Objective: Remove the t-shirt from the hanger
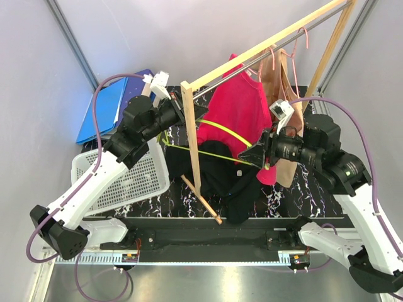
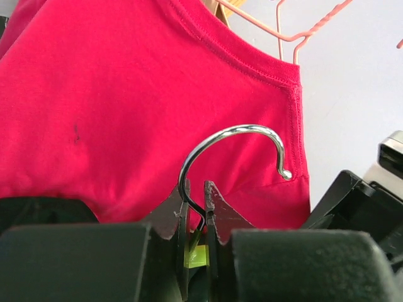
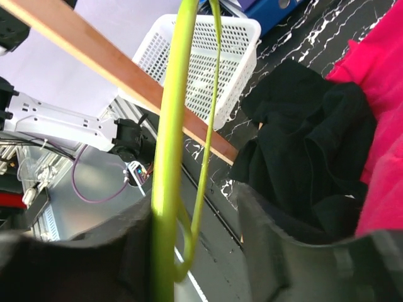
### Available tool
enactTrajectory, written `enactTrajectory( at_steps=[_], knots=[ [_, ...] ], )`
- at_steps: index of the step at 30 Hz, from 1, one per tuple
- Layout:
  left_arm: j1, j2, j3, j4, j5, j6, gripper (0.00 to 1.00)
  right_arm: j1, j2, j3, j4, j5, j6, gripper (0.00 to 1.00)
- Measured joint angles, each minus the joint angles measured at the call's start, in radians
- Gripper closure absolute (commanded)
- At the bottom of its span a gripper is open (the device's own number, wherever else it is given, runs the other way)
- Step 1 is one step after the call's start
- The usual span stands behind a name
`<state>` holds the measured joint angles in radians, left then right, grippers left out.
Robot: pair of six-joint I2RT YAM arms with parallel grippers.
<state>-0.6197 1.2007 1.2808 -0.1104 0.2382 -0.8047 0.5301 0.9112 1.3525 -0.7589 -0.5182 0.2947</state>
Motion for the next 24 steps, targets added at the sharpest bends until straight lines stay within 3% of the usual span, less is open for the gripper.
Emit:
enactTrajectory(
  at_steps=[2,4,7,18,24],
  knots=[
    [-0.001,0.0,0.0,0.002,-0.003,0.001,1.0,0.0,0.017,0.0,0.007,-0.002,0.008,0.59],
    [0.002,0.0,-0.006,0.016,-0.006,0.002,1.0,0.0,0.025,0.0,0.014,-0.011,0.017,0.72],
    [0.003,0.002,-0.025,0.048,-0.007,-0.003,1.0,0.0,0.032,0.0,0.029,-0.034,0.028,1.0],
    [0.01,0.036,-0.047,0.121,0.027,-0.018,1.0,0.0,0.023,0.002,0.012,0.029,0.039,1.0],
    [0.011,0.097,0.013,0.101,0.048,0.008,1.0,0.0,0.016,-0.001,0.006,0.08,0.053,1.0]
  ],
)
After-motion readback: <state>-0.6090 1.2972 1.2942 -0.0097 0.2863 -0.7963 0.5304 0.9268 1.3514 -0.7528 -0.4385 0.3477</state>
